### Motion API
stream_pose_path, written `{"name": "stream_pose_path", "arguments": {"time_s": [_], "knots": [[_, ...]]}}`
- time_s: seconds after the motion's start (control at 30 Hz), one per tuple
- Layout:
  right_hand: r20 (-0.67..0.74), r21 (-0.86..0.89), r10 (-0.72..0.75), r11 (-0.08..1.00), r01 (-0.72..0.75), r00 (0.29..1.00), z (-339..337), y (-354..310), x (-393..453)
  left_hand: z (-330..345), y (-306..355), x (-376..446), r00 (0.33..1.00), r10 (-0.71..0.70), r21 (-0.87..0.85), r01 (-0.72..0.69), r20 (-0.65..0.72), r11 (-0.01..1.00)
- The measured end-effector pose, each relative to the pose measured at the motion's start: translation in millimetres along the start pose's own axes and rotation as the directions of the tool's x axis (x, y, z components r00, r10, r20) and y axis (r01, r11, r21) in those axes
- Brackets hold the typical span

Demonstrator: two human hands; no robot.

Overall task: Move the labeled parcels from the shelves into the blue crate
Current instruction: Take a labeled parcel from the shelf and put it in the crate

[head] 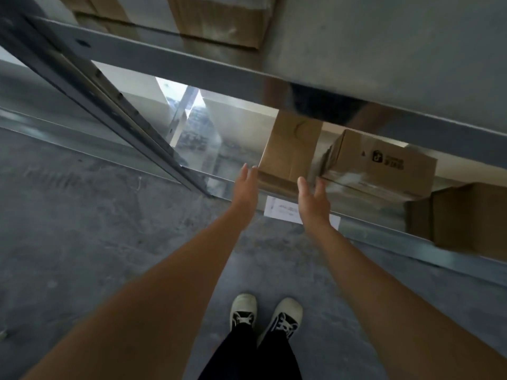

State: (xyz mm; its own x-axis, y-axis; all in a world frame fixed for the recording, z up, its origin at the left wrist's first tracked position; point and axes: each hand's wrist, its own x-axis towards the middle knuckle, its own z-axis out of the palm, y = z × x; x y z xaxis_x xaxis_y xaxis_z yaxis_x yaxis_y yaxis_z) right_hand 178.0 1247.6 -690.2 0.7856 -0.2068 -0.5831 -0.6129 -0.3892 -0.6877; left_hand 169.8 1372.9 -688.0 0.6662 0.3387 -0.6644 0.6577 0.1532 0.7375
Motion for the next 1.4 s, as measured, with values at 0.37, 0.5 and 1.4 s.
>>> {"name": "stream_pose_path", "arguments": {"time_s": [0.37, 0.5, 1.4], "knots": [[0.083, 0.261, -0.070, 0.964, 0.046, 0.994, -24.1, -20.7, -1.7, -20.2, 25.9, -8.0, 0.998, 0.058, -0.102, -0.059, -0.012, 0.993], [0.147, 0.453, -0.041, 0.891, -0.030, 0.988, -32.0, -33.1, -11.7, -25.5, 41.3, -17.7, 0.990, 0.138, -0.196, -0.133, 0.015, 0.972], [0.393, 0.174, 0.001, 0.982, -0.075, 0.919, -5.5, -20.6, 14.8, -24.1, 16.2, 23.4, 0.983, 0.169, 0.089, -0.175, 0.074, 0.980]]}}
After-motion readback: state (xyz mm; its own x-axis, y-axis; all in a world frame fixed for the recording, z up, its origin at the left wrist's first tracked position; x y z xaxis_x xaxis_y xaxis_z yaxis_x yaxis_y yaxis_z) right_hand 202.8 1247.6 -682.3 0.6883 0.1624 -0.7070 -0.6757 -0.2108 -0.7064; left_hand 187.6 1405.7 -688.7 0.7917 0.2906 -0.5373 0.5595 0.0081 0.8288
